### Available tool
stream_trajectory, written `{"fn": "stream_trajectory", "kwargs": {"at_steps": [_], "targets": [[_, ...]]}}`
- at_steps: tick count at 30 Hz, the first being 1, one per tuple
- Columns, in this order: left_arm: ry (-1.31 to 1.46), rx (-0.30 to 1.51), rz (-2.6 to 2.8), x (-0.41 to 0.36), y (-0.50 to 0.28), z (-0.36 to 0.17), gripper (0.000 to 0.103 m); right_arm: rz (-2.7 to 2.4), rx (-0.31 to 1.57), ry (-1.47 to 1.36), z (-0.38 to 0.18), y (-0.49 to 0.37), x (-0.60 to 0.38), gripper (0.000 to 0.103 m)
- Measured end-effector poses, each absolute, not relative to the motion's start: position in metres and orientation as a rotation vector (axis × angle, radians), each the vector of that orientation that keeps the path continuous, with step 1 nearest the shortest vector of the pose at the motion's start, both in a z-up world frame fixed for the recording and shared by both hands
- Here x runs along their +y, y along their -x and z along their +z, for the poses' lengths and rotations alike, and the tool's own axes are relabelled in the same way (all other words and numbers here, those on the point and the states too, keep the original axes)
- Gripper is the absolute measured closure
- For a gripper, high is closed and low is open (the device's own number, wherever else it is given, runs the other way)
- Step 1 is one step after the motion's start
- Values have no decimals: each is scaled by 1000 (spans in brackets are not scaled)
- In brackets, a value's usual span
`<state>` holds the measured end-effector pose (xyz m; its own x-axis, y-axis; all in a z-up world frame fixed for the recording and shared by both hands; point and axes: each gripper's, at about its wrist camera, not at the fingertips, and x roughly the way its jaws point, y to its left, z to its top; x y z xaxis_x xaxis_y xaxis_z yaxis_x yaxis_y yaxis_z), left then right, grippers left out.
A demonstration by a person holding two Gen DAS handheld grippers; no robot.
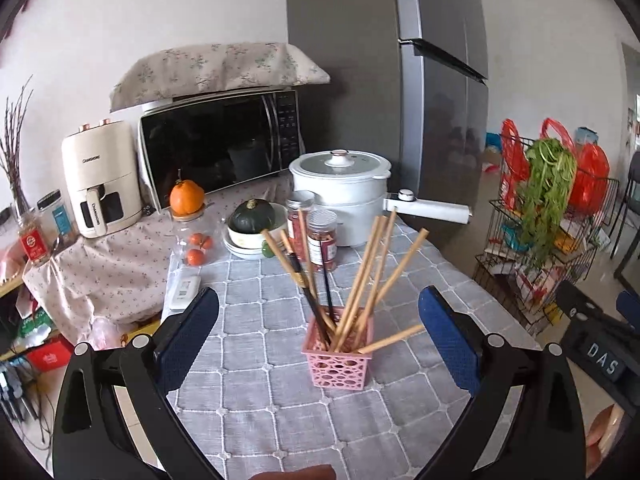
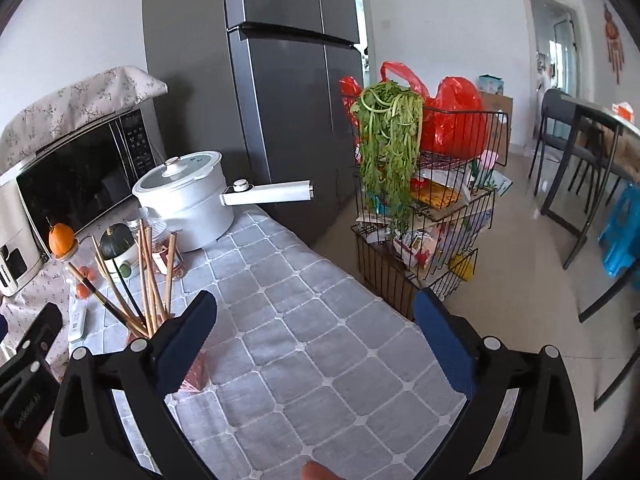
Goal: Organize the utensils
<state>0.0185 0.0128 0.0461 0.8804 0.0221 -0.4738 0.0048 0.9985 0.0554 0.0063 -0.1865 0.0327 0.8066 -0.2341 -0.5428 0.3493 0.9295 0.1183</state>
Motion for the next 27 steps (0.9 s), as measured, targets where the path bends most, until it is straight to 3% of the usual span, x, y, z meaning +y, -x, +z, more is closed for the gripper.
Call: {"fn": "stream_trajectory", "kwargs": {"at_steps": [27], "targets": [[-53, 525, 7, 5, -24, 39, 7, -300, 610, -238, 20, -6, -185, 7]]}}
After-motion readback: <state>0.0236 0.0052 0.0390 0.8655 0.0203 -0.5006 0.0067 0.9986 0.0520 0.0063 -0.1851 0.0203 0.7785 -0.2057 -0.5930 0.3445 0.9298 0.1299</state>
